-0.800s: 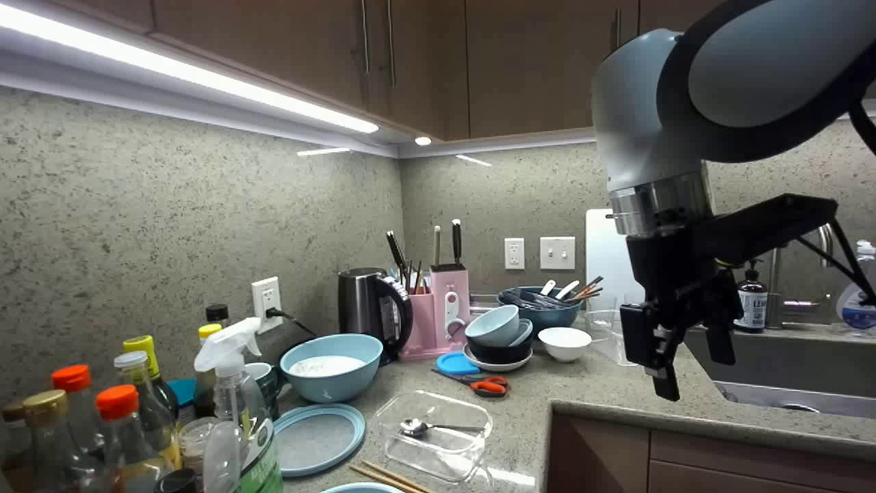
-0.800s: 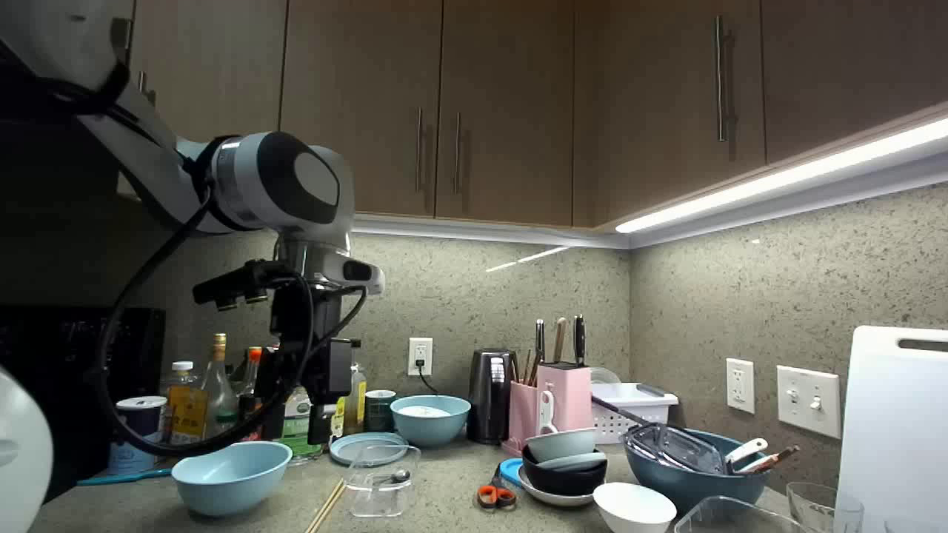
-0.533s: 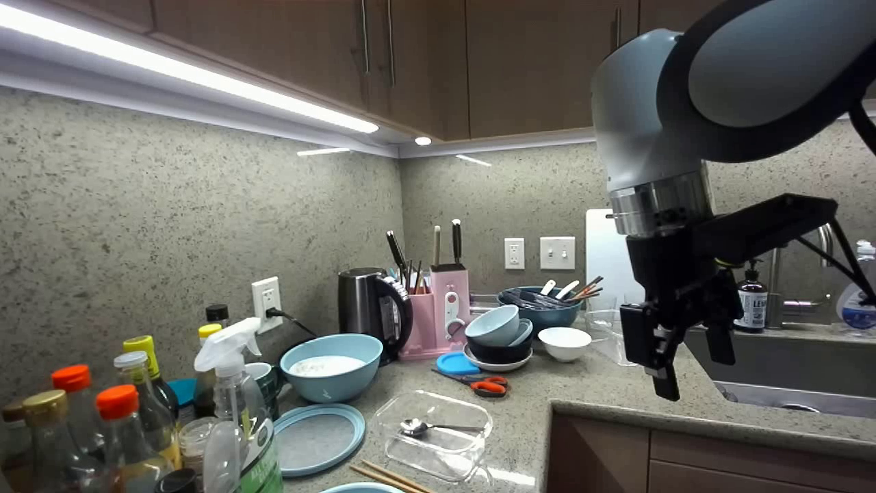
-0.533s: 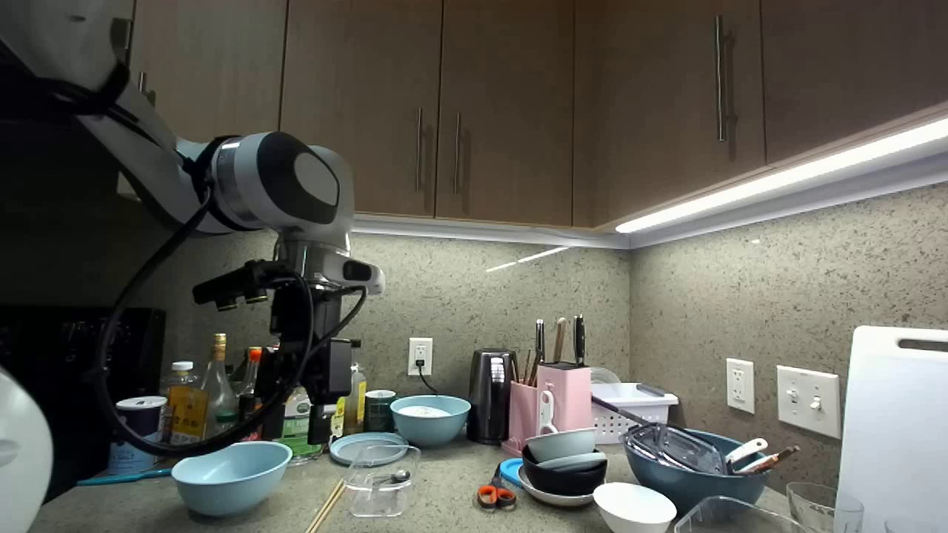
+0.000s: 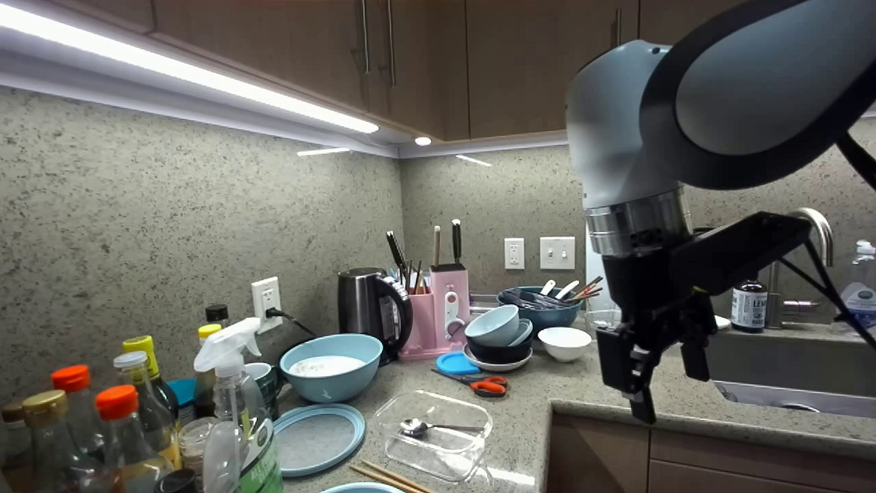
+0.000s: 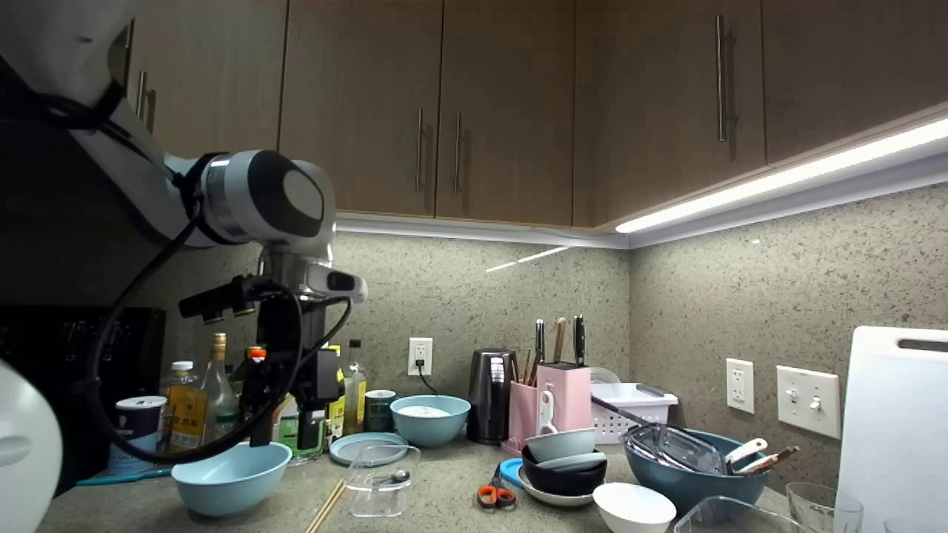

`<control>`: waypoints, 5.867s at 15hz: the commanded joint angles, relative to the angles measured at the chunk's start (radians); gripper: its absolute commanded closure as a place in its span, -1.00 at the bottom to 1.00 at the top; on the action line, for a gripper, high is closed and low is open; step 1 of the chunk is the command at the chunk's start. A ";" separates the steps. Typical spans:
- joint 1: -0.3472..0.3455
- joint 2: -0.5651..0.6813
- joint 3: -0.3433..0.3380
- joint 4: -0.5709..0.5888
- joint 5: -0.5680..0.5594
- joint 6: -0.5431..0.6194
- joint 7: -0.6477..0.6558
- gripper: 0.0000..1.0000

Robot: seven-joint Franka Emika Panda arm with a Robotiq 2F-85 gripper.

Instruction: Put the chopsticks in the lunchbox

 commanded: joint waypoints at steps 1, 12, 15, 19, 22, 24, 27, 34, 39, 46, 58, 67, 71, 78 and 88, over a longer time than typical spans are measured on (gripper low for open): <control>0.041 0.180 0.094 0.062 -0.025 0.147 0.109 -1.00; 0.101 0.290 0.090 0.104 -0.054 0.252 0.175 -1.00; 0.082 0.385 0.090 0.156 -0.166 0.262 0.173 -1.00; 0.086 0.540 0.069 0.239 -0.366 0.333 0.251 -1.00; 0.124 0.527 0.028 0.231 -0.396 0.327 0.250 -1.00; 0.138 0.580 0.013 0.261 -0.447 0.334 0.279 -1.00; 0.141 0.604 0.013 0.273 -0.436 0.351 0.244 -1.00; 0.174 0.886 -0.080 0.467 -0.406 0.423 0.123 -1.00; 0.227 0.944 -0.156 0.529 -0.408 0.393 0.069 -1.00; 0.242 1.014 -0.132 0.610 -0.307 0.320 -0.036 -1.00; 0.236 1.121 -0.127 0.796 -0.173 0.092 -0.222 0.16; 0.200 1.111 -0.118 0.833 -0.058 0.054 -0.282 0.86; 0.187 1.106 -0.117 0.829 -0.016 0.053 -0.309 0.82; 0.235 1.008 -0.114 0.730 -0.024 0.067 -0.224 0.83; 0.318 0.822 -0.142 0.588 -0.073 0.037 0.142 0.83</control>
